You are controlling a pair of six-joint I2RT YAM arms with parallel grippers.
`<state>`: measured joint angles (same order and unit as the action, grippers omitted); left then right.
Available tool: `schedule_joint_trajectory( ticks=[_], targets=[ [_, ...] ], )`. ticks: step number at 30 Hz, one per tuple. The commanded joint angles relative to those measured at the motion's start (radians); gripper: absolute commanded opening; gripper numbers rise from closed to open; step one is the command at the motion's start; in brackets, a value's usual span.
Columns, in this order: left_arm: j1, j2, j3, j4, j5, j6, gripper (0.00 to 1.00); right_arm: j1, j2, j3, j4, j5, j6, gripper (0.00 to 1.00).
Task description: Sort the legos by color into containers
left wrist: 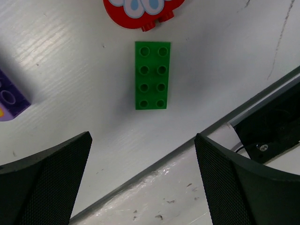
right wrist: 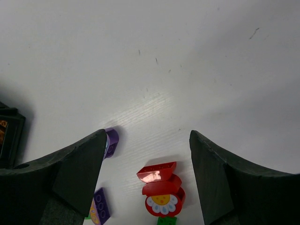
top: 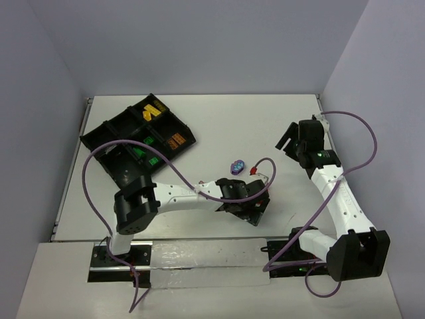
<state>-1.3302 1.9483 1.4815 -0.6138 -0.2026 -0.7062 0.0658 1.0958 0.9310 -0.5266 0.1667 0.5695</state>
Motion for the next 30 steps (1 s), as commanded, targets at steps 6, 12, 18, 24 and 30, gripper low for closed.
schedule_joint_trajectory(
  ticks=[6,12,18,24,30],
  targets=[
    [-0.01,0.097,0.111,0.078,0.027,0.03,0.92,-0.009,-0.029,0.024,0.031,-0.033,-0.019,0.79],
    [-0.015,0.161,0.169,0.049,-0.023,0.032,0.86,-0.009,-0.04,0.02,0.033,-0.042,-0.026,0.79],
    [-0.018,0.2,0.198,0.03,-0.038,0.04,0.77,-0.01,-0.047,0.029,0.03,-0.038,-0.034,0.79],
    [-0.02,0.214,0.207,0.011,-0.057,0.047,0.65,-0.011,-0.045,0.037,0.032,-0.047,-0.037,0.79],
    [-0.02,0.23,0.226,-0.033,-0.092,0.057,0.64,-0.011,-0.047,0.038,0.034,-0.049,-0.039,0.79]
  ],
)
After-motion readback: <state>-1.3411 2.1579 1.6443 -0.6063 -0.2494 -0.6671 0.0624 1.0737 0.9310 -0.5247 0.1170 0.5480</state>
